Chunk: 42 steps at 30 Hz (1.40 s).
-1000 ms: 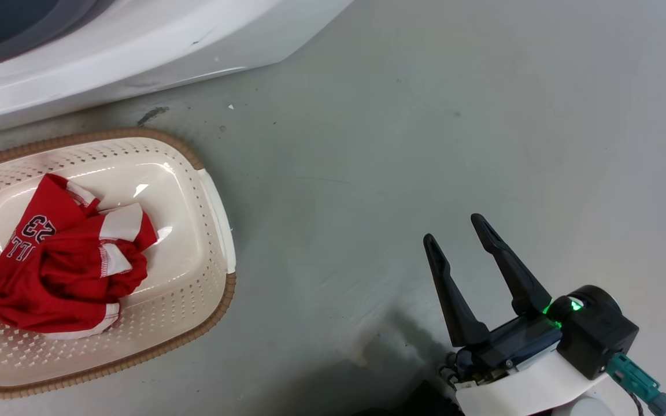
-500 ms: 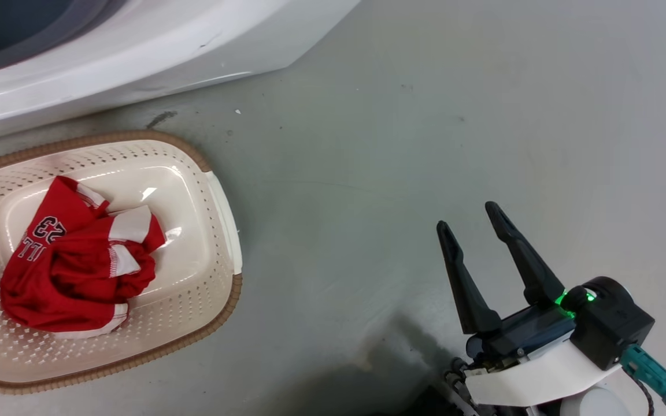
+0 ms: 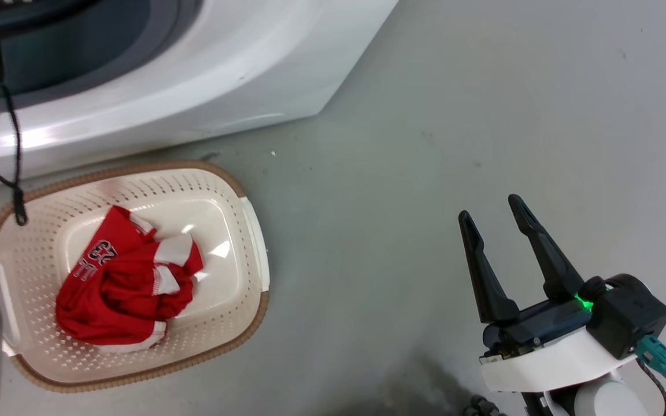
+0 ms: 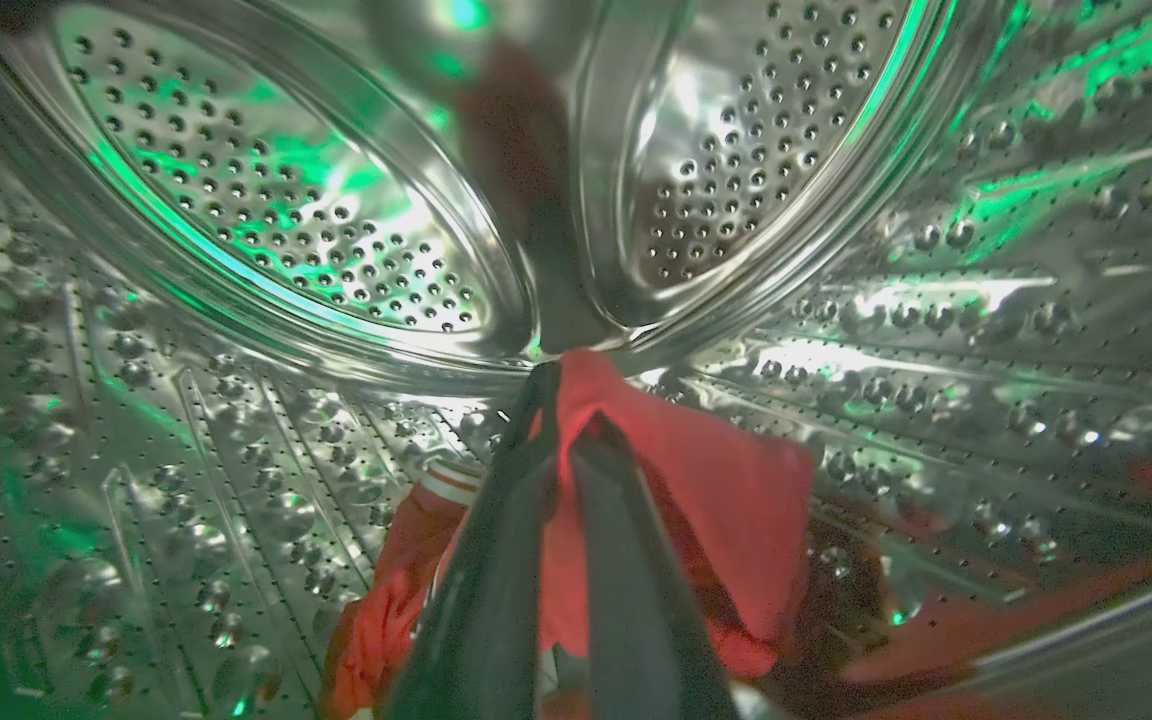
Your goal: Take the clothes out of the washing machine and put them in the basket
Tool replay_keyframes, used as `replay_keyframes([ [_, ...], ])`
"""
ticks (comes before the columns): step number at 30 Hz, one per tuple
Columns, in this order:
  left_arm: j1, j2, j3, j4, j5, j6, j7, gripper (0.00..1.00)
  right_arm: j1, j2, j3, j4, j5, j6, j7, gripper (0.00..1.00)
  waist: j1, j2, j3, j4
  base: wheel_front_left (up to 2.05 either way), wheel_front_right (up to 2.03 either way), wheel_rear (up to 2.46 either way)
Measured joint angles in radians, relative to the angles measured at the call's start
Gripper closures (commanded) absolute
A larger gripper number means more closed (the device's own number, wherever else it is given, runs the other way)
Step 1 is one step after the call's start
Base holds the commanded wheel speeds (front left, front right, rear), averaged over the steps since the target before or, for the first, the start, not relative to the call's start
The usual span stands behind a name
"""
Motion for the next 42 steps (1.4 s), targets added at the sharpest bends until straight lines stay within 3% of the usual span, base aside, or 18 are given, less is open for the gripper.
replay_keyframes([
  [10, 0.315, -0.032, 0.102, -0.301, 0.016, 0.019, 0.000, 1.00, 0.028, 0.000, -0.041, 0.029, -0.008, 0.000, 0.020, 0.00, -0.0001, 0.0000, -0.156, 0.036, 0.00, 0.00, 0.00],
  [18, 0.543, -0.120, 0.149, -0.458, 0.062, 0.006, -0.001, 1.00, 0.062, 0.000, -0.075, 0.043, -0.032, 0.000, 0.050, 0.00, -0.0002, 0.0000, -0.289, 0.094, 0.00, 0.00, 0.00],
  [30, 0.823, -0.249, 0.142, -0.634, 0.118, -0.027, -0.002, 1.00, 0.128, 0.000, -0.156, 0.025, -0.049, 0.000, 0.097, 0.00, -0.0003, 0.0000, -0.459, 0.195, 0.00, 0.00, 0.00],
  [42, 1.125, -0.305, 0.099, -0.859, 0.142, -0.035, -0.003, 1.00, 0.212, 0.000, -0.206, -0.006, -0.061, 0.000, 0.142, 0.00, -0.0003, 0.0000, -0.595, 0.296, 0.00, 0.00, 0.00],
])
